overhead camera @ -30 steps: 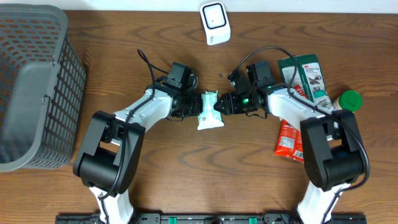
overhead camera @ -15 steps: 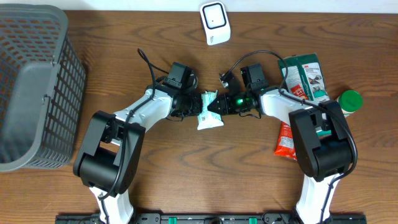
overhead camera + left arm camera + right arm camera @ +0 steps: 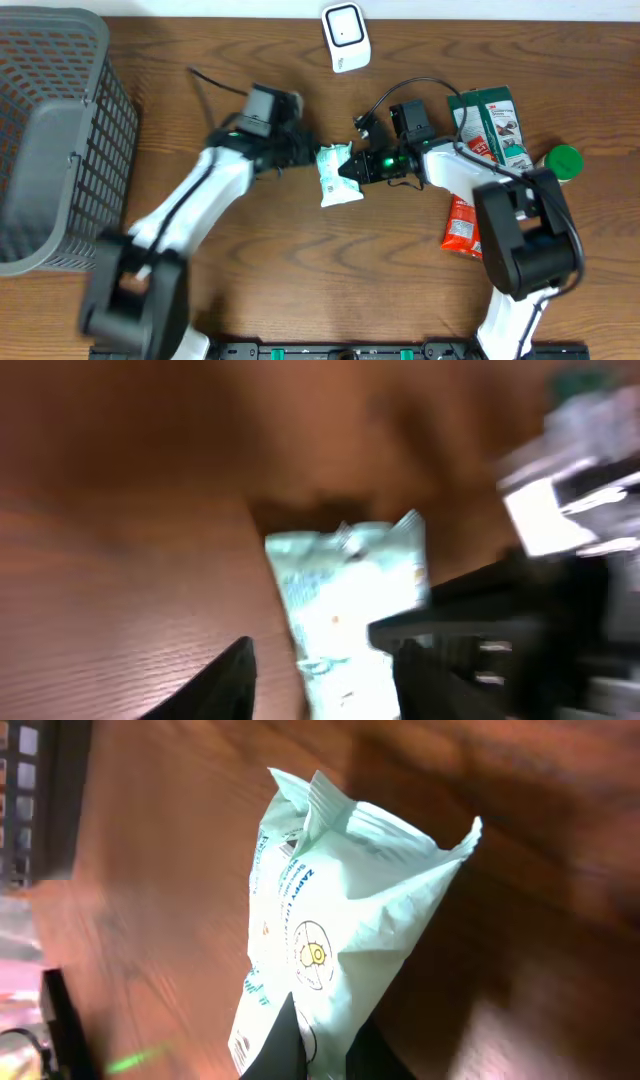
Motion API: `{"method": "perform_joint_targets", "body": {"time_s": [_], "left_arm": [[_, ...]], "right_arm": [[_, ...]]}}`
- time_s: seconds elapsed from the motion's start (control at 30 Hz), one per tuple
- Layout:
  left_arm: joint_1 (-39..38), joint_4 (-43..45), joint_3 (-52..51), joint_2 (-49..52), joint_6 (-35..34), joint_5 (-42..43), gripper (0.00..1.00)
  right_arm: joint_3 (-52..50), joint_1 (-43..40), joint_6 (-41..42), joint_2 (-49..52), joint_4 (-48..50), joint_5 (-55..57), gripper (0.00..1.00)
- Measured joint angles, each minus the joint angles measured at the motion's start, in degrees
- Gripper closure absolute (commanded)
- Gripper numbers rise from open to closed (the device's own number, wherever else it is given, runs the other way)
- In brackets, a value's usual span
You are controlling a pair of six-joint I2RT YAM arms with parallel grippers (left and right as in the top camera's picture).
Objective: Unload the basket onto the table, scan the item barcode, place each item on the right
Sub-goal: 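Hand the wipes pack from the left gripper to the right gripper, then raise the wipes pack to the scanner face with the right gripper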
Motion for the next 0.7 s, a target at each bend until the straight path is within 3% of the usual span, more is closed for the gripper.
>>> {"method": "perform_joint_targets", "body": {"time_s": [0.27,0.43,0.57,0.7], "left_arm": [[7.06,-8.09,0.02,-17.64,0.02,-3.65,0.47],[12.39,-11.78,0.02,-21.31,2.03,-8.83,0.45],[15.26,-12.92,0.02,-21.9,4.0,-10.97,0.35],[17.0,-14.47,0.02,-21.81,4.72,-13.7,0.32]], "right_arm": [[-0.09,1.14,-5.68,-18.21,-9.88,11.56,0.99],[-0.02,2.91,-8.13,-26.16,-13.14,19.1,0.99],[-0.02,3.74,-9.6,-28.3,-13.33,22.03,0.99],[0.0,3.93,-10.23,-28.46,-15.67,22.03,0.99]]}}
